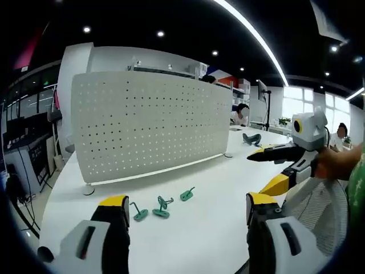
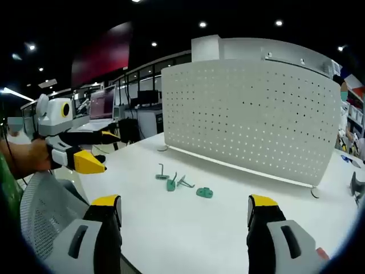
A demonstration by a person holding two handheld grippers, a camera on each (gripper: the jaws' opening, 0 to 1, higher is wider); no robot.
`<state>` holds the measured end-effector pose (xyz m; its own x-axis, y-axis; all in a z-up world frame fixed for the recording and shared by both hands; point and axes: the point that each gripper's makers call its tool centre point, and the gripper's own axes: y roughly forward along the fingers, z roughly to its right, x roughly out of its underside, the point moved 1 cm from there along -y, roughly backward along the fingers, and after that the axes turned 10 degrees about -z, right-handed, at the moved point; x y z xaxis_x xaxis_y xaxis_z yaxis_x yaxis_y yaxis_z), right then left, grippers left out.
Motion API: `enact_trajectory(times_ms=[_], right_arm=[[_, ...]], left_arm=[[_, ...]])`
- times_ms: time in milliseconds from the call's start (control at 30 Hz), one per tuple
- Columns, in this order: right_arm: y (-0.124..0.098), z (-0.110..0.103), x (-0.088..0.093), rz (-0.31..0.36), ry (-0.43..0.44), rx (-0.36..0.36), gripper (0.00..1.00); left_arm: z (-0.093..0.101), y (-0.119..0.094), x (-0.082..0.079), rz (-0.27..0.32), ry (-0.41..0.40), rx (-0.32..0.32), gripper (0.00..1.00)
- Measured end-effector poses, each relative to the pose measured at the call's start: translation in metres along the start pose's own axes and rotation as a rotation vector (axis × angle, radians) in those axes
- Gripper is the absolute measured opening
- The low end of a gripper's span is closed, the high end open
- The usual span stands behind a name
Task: Insert the hook assembly into the mounting plate slot until the hook locks in place.
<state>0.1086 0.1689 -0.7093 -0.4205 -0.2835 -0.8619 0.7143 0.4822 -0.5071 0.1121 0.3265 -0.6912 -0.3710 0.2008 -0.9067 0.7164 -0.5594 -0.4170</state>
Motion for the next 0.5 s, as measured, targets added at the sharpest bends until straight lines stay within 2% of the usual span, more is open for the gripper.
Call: enact_trajectory(times_ms=[500], right_arm=[[0.0009, 0.0013, 0.0021, -0.01, 0.007, -0.002, 0.93]], left_arm=[[0.0009, 0.0018, 0.0029, -0.018, 0.007, 0.002, 0.85]])
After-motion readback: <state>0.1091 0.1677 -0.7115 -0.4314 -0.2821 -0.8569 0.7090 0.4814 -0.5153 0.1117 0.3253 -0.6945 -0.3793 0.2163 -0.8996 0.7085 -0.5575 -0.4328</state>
